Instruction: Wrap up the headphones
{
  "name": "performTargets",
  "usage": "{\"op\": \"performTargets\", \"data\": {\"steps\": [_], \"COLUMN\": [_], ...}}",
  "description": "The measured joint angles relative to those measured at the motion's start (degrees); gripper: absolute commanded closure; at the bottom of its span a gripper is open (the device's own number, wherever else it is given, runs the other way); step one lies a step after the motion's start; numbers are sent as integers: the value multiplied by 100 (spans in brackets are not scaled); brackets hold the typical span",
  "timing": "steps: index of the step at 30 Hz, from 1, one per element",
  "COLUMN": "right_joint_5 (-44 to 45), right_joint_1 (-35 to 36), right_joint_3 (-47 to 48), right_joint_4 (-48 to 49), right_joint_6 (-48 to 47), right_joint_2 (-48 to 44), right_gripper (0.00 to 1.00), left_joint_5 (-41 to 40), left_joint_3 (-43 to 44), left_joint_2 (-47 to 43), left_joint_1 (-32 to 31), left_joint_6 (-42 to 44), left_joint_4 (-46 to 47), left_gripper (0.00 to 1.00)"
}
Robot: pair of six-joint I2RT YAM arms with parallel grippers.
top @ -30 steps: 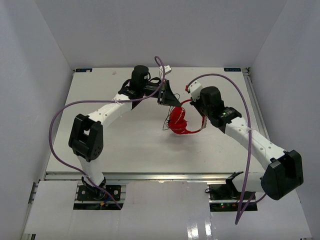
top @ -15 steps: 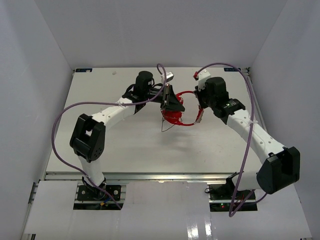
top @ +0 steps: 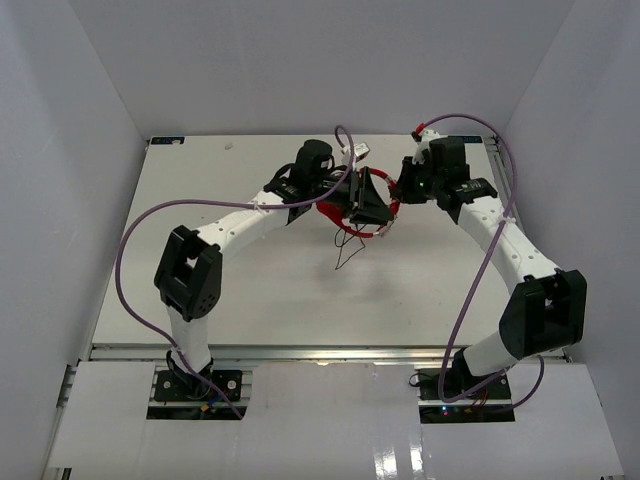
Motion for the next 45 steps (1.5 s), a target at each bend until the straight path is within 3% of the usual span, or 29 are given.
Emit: {"op": "performTargets", "data": {"steps": [1,7,13,19,25,30,37,38,41,45], "right_joint_5": [-92,-615,-790,-1162,-1657,-2237,-3337,-3475,-3747,-3915], "right_joint_1": [-63,-530,-836,-997,-1206,-1433,-1587,-1597,-1618,-1636], "right_joint_3": [7,322,773,1051,1183,1199,877,857,852,870], "right_joint_4": [-1,-29,-16,-15,-19,16,578,647,795,876], "right_joint_6": [102,549,756,1004,1337,1678,2216,2256,2274,2280], "right_joint_2": [37,339,363,363,359,288,114,110,76,-9], "right_gripper": [92,92,92,92,92,92,92,92,92,92], "left_joint_5": [-125,-1207,-2491,-3355,-4006,-4136,-4068,-4049,-3938,-3961], "left_joint_3": [106,255,-1320,-3216,-4697,-4716,-4385,-4377,-4512,-4981], "left_joint_2": [46,-63,-1109,-2010,-1757,-953,-419,-407,-411,-451], "left_joint_1": [-56,-559,-1128,-1470,-1454,-1451,-1399,-1378,-1286,-1211], "left_joint_6": [154,1506,2974,3901,4405,4551,4578,4559,4437,4269], "left_joint_4": [-150,-1122,-1068,455,2695,3981,4757,4870,5469,6165], "left_gripper": [37,34,33,33,34,35,40,39,17,2]}}
